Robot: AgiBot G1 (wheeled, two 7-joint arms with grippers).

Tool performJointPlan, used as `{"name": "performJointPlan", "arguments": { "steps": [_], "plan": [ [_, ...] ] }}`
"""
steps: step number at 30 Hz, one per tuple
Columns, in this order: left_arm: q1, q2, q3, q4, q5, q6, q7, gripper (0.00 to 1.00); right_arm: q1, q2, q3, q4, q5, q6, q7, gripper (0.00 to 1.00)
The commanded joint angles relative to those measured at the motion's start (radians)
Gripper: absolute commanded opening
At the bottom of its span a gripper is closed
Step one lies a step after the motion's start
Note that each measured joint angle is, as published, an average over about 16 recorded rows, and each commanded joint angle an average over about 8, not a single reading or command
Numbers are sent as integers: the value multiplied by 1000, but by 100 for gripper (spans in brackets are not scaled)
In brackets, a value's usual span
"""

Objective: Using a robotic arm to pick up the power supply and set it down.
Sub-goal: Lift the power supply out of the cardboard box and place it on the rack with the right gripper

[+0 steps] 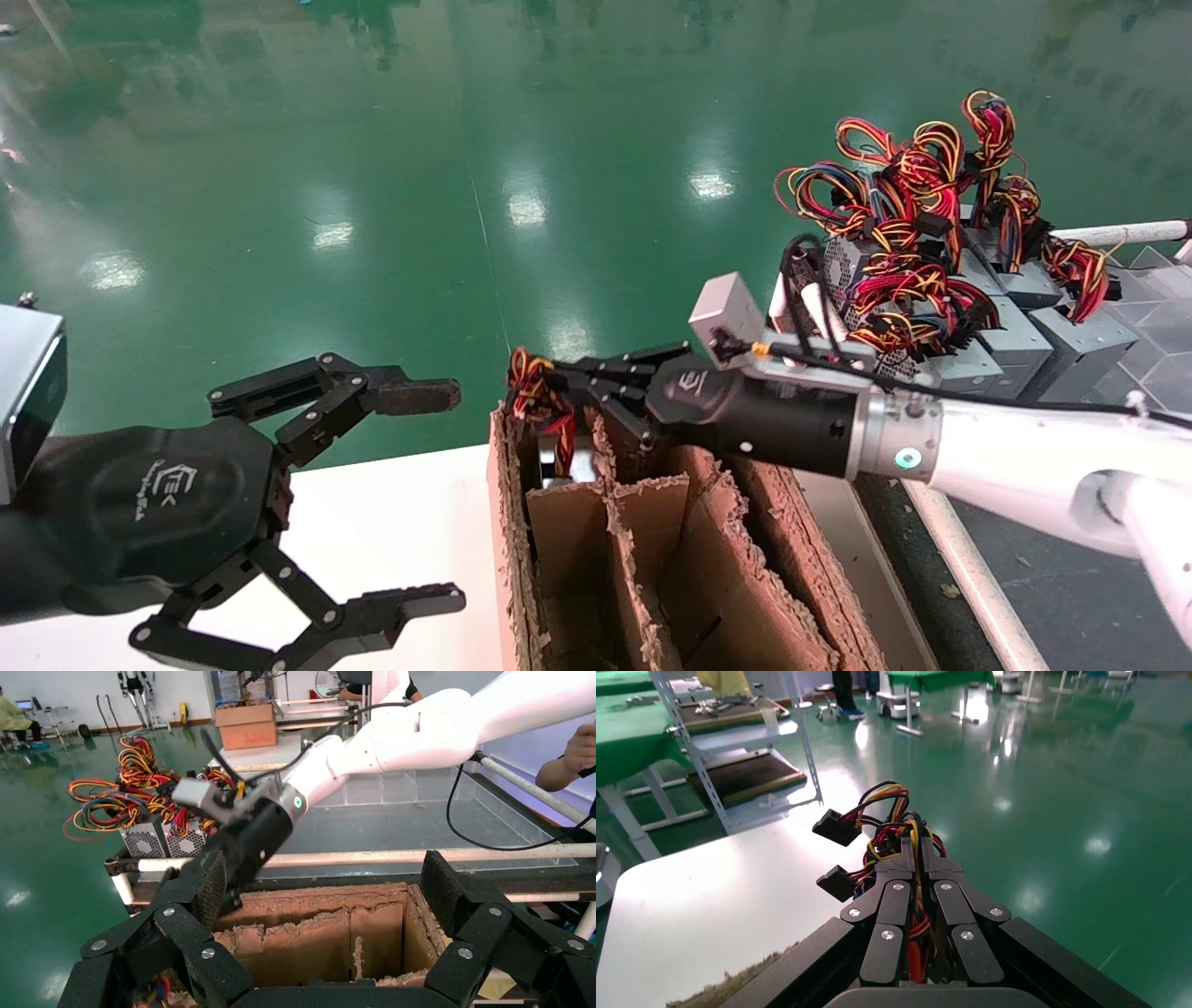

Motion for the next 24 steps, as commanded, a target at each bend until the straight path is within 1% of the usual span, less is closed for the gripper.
{"name": "performJointPlan", "arguments": {
  "steps": [1, 11, 19, 24],
  "plan": [
    [0, 0, 0, 0, 0, 0, 0, 100, 8, 8, 7, 0, 10, -15, -4, 0],
    [0, 0, 1, 0, -1, 0, 0, 100, 54, 81, 53, 34, 77, -86, 16, 0],
    [0, -1, 1, 0, -1, -1, 1, 100, 99, 155, 83, 101, 125, -121, 79, 0],
    [0, -1, 2, 0, -1, -1, 1, 100, 97, 223, 98, 166, 162, -135, 133, 0]
  ]
}}
